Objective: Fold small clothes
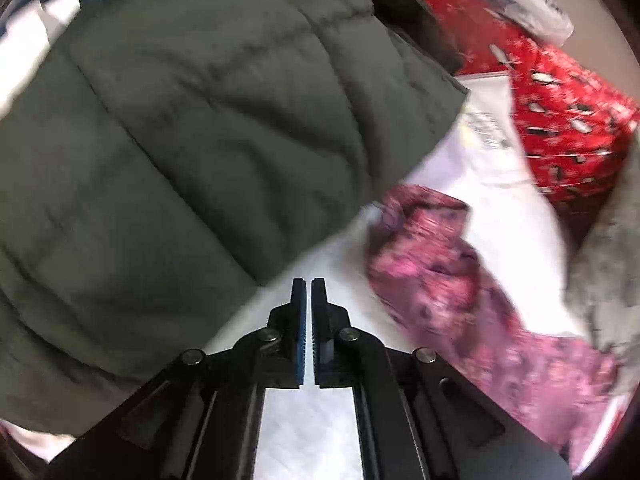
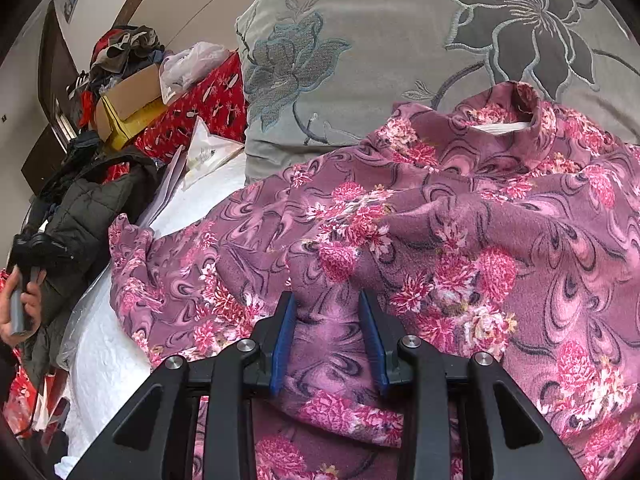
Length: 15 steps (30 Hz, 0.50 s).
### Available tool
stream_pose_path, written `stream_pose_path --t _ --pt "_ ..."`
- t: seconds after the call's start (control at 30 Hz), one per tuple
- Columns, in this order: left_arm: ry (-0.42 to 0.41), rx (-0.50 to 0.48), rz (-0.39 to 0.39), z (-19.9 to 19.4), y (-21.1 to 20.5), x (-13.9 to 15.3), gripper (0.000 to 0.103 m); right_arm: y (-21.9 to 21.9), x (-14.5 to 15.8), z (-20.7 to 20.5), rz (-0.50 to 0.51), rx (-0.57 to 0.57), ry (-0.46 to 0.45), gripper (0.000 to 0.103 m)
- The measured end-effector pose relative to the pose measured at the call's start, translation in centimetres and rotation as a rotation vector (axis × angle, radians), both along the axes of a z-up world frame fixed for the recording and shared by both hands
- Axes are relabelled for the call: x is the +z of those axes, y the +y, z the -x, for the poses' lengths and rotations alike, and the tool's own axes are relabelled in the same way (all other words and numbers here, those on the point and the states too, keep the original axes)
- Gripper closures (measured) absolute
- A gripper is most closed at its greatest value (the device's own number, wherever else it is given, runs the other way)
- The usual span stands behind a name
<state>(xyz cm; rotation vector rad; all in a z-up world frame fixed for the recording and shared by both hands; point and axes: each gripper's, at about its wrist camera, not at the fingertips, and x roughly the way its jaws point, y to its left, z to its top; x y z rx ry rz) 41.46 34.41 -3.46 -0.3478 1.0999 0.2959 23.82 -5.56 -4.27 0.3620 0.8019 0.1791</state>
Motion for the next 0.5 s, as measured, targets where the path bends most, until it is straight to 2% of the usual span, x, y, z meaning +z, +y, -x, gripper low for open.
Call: stream_pose_path --t 0.07,0.1,0.13,0.2,0.27,0.3,0.33,0.37,0.4,0.5 --pt "0.002 -0.023 0.074 -0.7 -1.1 -0.7 0.068 0.1 0.0 0.0 0.007 -0.001 0.001 0.068" --pt "0.015 -0.029 0.113 -1.3 -1.8 -1.3 0.034 0.1 0.1 -0.1 0.01 -0.001 0.001 0.068" --pt "0.015 -0.015 0.131 -1.8 -2.3 -1.7 0.026 0.1 0.1 -0.1 0.012 -0.001 0.001 0.068" --pt "0.006 0.01 0.175 -2.8 -3.3 -3.0 0.026 0.1 0.1 -0.1 0.013 0.0 0.001 0.068" --pt "0.039 0.024 0.234 -3.9 -3.8 -4.4 0.026 0.1 0.0 -0.1 0.012 0.0 0.001 0.068" --pt "0.069 0.03 0.256 -4.0 -4.1 -5.0 0.03 0.1 0.0 -0.1 0.012 0.0 0.001 0.068" --pt "0.083 0.028 0.248 -4.1 -4.4 -5.0 0.069 0.1 0.0 -0.1 0.01 0.0 0.0 0.068" --pt "0.093 0.019 0.211 -4.2 -4.7 -4.8 0.092 0.1 0.0 0.0 0.01 0.0 0.0 0.068" --pt "0.1 0.008 0.162 -3.9 -4.8 -4.4 0.099 0.1 0.0 -0.1 0.008 0.0 0.0 0.068" --pt "0.049 0.018 0.059 -1.6 -4.1 -1.7 0.1 0.1 0.0 -0.1 0.004 0.001 -0.002 0.068"
